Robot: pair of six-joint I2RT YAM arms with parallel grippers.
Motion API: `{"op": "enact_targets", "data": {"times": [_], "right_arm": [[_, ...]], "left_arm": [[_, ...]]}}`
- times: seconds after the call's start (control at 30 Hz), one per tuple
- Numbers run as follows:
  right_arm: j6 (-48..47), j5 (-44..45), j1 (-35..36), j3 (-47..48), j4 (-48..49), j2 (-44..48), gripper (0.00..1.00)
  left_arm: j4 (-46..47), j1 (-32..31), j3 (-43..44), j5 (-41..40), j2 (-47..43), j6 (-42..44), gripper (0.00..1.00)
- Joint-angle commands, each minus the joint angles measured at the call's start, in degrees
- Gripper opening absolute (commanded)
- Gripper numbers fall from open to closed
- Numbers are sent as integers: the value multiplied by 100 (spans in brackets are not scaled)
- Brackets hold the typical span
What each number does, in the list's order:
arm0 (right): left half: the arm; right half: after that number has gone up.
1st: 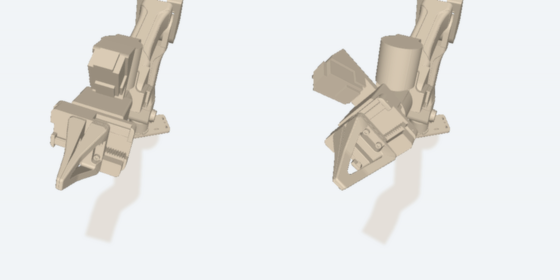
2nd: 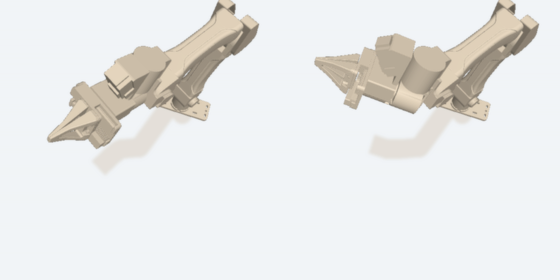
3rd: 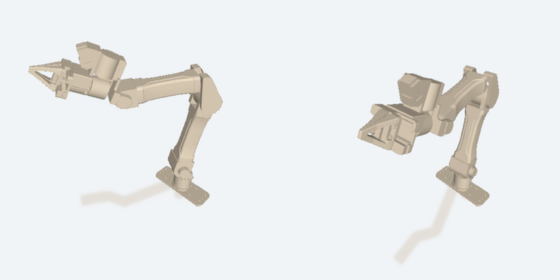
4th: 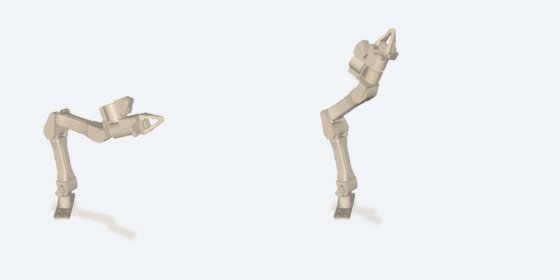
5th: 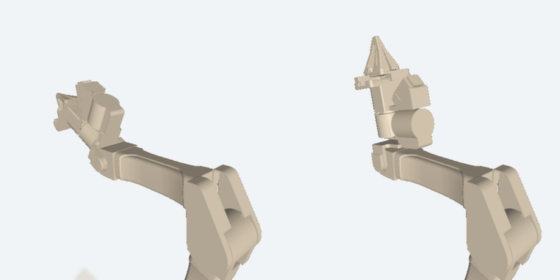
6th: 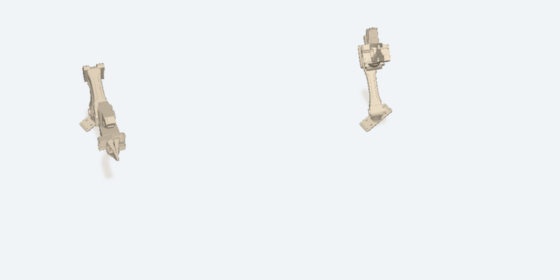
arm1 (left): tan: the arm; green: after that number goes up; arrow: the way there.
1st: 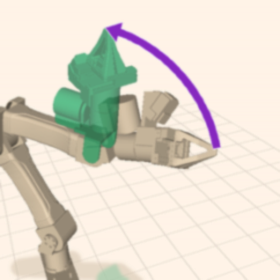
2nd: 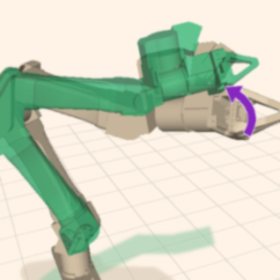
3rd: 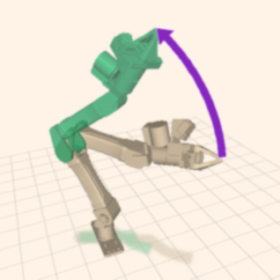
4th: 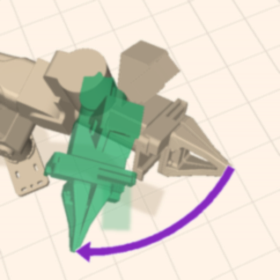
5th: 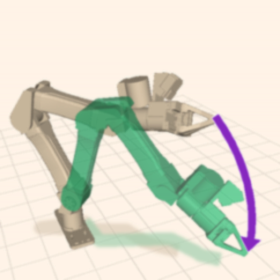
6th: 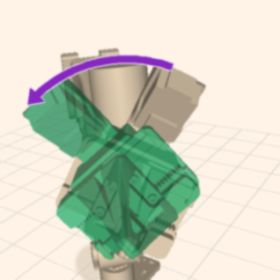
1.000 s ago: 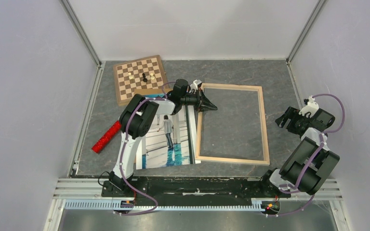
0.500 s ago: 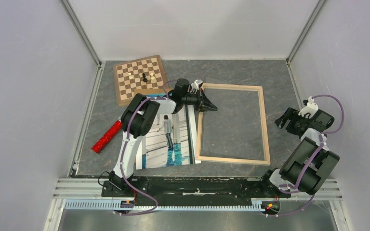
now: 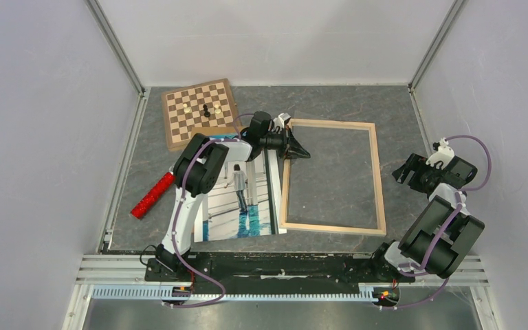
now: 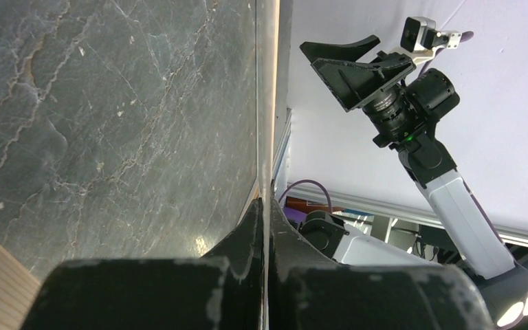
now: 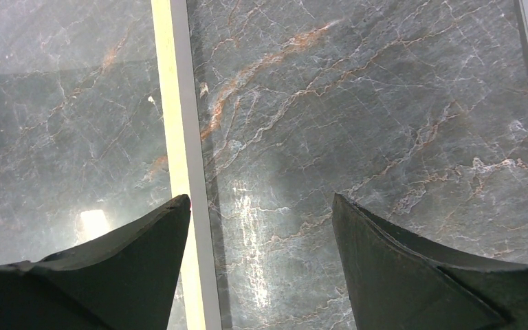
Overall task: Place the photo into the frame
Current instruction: Move the photo frame to the center of the board.
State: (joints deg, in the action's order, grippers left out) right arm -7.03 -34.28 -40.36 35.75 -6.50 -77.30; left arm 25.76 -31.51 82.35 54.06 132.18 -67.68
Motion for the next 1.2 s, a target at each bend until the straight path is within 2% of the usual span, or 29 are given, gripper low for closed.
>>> {"op": "enact_targets", "data": {"times": [0.0, 0.8, 1.17], "right_arm": [[26, -85, -48, -41, 235, 137, 78], [-18, -88, -65, -68, 272, 94, 78], [-35, -73, -70, -77, 272, 107, 78]], "left_arm": [[120, 2, 262, 25, 58, 447, 2], [-142, -27, 356, 17, -48, 1194, 2], [21, -60, 380, 38, 39, 1100, 2]]}}
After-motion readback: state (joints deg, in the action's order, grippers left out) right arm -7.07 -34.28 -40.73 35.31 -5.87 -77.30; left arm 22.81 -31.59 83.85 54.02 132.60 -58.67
